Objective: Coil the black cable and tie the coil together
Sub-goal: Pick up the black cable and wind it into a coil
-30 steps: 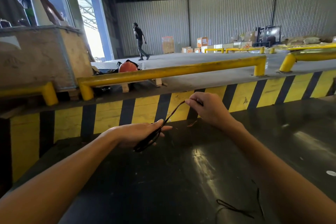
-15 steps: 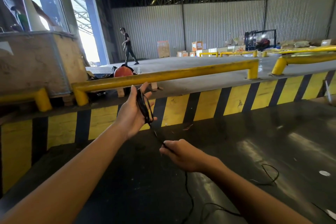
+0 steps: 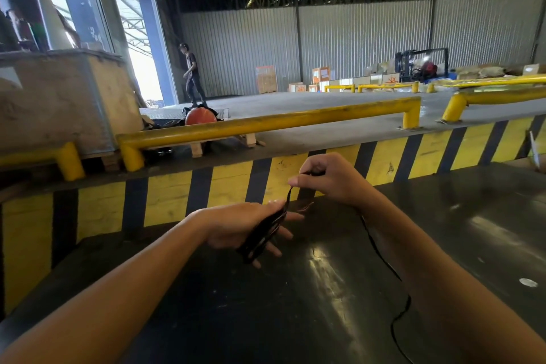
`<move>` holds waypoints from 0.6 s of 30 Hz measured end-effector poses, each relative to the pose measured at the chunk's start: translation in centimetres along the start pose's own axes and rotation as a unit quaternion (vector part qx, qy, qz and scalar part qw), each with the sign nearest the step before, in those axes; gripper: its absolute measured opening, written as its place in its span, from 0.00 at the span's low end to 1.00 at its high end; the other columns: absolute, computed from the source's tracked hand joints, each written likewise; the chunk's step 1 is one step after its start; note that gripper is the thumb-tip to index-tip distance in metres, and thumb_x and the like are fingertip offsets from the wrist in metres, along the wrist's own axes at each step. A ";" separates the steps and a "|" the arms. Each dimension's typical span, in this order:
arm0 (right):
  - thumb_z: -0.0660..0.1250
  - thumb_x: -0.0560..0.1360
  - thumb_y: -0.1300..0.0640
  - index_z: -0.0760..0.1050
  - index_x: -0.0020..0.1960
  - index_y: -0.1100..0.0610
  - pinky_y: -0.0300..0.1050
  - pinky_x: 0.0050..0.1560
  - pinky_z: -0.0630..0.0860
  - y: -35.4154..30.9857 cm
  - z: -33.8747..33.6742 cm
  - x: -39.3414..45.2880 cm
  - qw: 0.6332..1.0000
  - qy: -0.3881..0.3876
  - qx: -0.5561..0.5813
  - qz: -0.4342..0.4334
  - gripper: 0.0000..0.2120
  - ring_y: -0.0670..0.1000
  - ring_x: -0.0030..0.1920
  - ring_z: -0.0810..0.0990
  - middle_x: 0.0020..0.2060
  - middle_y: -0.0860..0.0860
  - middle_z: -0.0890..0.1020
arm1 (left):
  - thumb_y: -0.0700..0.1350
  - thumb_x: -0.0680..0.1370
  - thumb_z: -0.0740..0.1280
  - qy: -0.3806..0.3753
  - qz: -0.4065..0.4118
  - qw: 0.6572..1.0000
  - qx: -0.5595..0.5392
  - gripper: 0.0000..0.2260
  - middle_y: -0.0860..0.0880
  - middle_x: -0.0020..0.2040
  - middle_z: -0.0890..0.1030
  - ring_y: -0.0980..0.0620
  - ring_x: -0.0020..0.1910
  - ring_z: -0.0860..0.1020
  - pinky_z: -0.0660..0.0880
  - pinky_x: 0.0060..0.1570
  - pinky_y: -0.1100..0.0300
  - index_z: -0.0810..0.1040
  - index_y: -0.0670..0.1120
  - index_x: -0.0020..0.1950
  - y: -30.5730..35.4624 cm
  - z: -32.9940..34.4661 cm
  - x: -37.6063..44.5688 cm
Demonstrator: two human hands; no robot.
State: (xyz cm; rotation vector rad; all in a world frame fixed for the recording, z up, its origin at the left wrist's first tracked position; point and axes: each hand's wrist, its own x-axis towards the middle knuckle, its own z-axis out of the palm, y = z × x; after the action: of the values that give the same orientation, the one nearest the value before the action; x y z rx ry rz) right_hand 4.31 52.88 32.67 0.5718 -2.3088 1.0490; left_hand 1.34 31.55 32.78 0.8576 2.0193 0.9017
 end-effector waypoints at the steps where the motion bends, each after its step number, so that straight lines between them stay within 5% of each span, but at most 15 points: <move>1: 0.71 0.71 0.50 0.78 0.36 0.54 0.40 0.31 0.70 0.3 0.0 -0.1 0.999 0.019 0.042 0.007 0.09 0.46 0.28 0.74 0.28 0.50 0.78 | 0.65 0.76 0.50 -0.044 0.025 0.995 -0.089 0.20 0.49 0.67 0.72 0.46 0.62 0.76 0.78 0.50 0.49 0.70 0.65 0.64 0.2 0.0 -0.3; 5: 0.60 0.78 0.53 0.75 0.36 0.56 0.38 0.29 0.67 1.5 1.9 -1.4 0.989 0.043 0.123 0.073 0.14 0.44 0.26 0.71 0.27 0.49 0.74 | 0.63 0.77 0.50 -0.099 0.192 0.915 -0.341 0.24 0.44 0.67 0.75 0.40 0.66 0.71 0.74 0.55 0.38 0.69 0.57 0.69 2.1 -0.9 -1.0; 9: 0.54 0.80 0.48 0.76 0.39 0.51 0.38 0.32 0.70 0.9 6.6 -4.0 0.986 -0.080 0.100 0.110 0.18 0.43 0.28 0.73 0.27 0.45 0.75 | 0.62 0.78 0.49 0.079 0.300 0.861 -0.403 0.23 0.44 0.69 0.72 0.42 0.67 0.71 0.72 0.57 0.35 0.71 0.57 0.68 3.8 -1.9 -0.2; 14: 0.57 0.80 0.52 0.76 0.48 0.51 0.32 0.37 0.68 -0.7 5.4 -4.1 0.983 -0.168 -0.070 0.033 0.09 0.37 0.35 0.75 0.35 0.43 0.75 | 0.60 0.80 0.44 0.306 0.235 0.901 -0.199 0.22 0.47 0.76 0.59 0.45 0.75 0.55 0.56 0.69 0.38 0.63 0.58 0.72 1.2 -2.7 0.9; 16: 0.60 0.79 0.52 0.77 0.49 0.54 0.33 0.39 0.70 -1.1 3.0 -3.4 0.977 -0.168 -0.131 0.030 0.09 0.39 0.36 0.75 0.36 0.44 0.77 | 0.60 0.80 0.44 0.346 0.171 0.922 -0.016 0.22 0.47 0.71 0.68 0.45 0.72 0.61 0.59 0.68 0.45 0.65 0.59 0.71 -0.6 -3.1 1.0; 18: 0.62 0.77 0.51 0.79 0.47 0.57 0.33 0.37 0.71 -1.2 0.5 -2.7 0.979 -0.134 -0.151 0.029 0.11 0.43 0.35 0.76 0.36 0.49 0.80 | 0.61 0.80 0.43 0.309 0.075 0.938 0.137 0.23 0.50 0.60 0.76 0.49 0.63 0.72 0.66 0.56 0.55 0.68 0.58 0.69 -1.9 -3.1 0.7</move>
State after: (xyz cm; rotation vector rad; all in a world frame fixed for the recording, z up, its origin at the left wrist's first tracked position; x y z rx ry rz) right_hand 6.92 52.19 31.40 0.5524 -2.6688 0.6576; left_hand -2.12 30.14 32.43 0.9698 2.7024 1.0875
